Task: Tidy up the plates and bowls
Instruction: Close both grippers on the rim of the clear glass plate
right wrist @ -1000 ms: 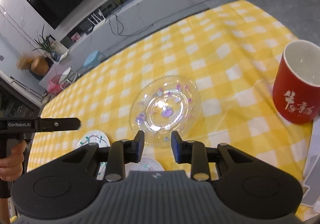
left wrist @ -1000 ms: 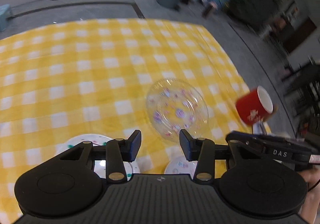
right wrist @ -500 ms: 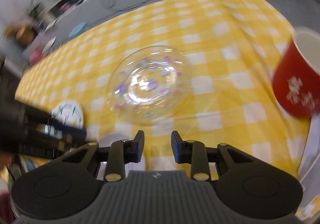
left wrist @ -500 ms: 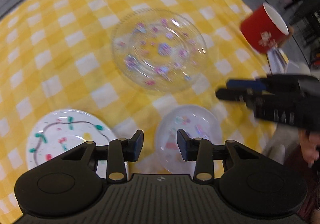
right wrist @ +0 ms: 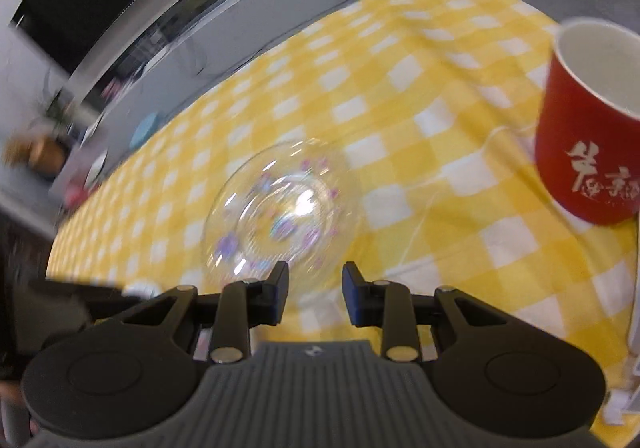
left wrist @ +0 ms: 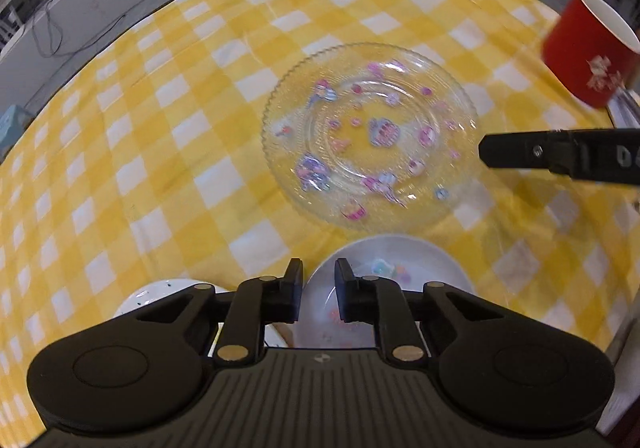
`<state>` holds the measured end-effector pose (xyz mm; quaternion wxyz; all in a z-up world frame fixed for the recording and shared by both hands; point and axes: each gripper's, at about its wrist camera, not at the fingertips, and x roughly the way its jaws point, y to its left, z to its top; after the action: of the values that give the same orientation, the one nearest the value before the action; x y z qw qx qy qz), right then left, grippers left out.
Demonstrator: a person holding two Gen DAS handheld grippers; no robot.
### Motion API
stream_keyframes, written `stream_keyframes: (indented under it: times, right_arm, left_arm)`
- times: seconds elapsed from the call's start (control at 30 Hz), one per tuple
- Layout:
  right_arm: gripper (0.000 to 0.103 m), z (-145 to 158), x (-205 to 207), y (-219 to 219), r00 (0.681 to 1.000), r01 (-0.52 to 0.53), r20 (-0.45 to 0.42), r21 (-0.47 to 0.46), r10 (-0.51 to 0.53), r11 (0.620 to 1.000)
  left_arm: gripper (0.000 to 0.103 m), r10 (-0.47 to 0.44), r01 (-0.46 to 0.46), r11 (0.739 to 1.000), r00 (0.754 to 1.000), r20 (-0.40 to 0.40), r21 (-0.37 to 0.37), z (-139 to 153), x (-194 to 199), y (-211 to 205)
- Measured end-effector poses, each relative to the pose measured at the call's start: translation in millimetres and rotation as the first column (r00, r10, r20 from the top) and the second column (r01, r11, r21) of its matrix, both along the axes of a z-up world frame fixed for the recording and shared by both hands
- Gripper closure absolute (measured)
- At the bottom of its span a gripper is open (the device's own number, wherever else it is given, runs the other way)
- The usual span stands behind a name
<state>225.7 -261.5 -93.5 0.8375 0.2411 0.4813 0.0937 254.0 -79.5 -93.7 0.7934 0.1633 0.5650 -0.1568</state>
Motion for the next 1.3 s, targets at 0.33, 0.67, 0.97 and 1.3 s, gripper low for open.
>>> stream_keyframes:
  times: [0.33, 0.67, 0.97, 1.3]
  right_arm:
    - [0.074, -32.8, 8.6, -12.3, 0.991, 0.134, -0.013, 0.153, -0.133, 0.979]
    - [0.081, -40.6, 12.6, -14.0, 0.987, 0.16, -0.002, 0.18, -0.163, 0.97]
    - [0.081, -43.9, 15.8, -11.9, 0.986, 0.155, 0.033, 0.194, -0.165, 0.969]
    - [0.096, -49.0, 19.1, -12.9, 0.982, 0.169, 0.046, 0.184, -0.181, 0.968]
  left_arm:
    - [0.079, 0.025, -0.024, 0.999, 0.999, 0.037, -0.029, 7.4, 10.5, 18.4]
    - [0.049, 0.069, -0.084, 0.929, 0.996, -0.055, -0.36, 33.0, 33.8, 63.0]
    - [0.065, 0.252, -0.336, 0.745, 0.941, -0.225, -0.576, 4.8, 72.5, 104.2]
    - [0.081, 0.275, -0.376, 0.762, 0.925, -0.262, -0.527, -20.5, 87.2, 91.5]
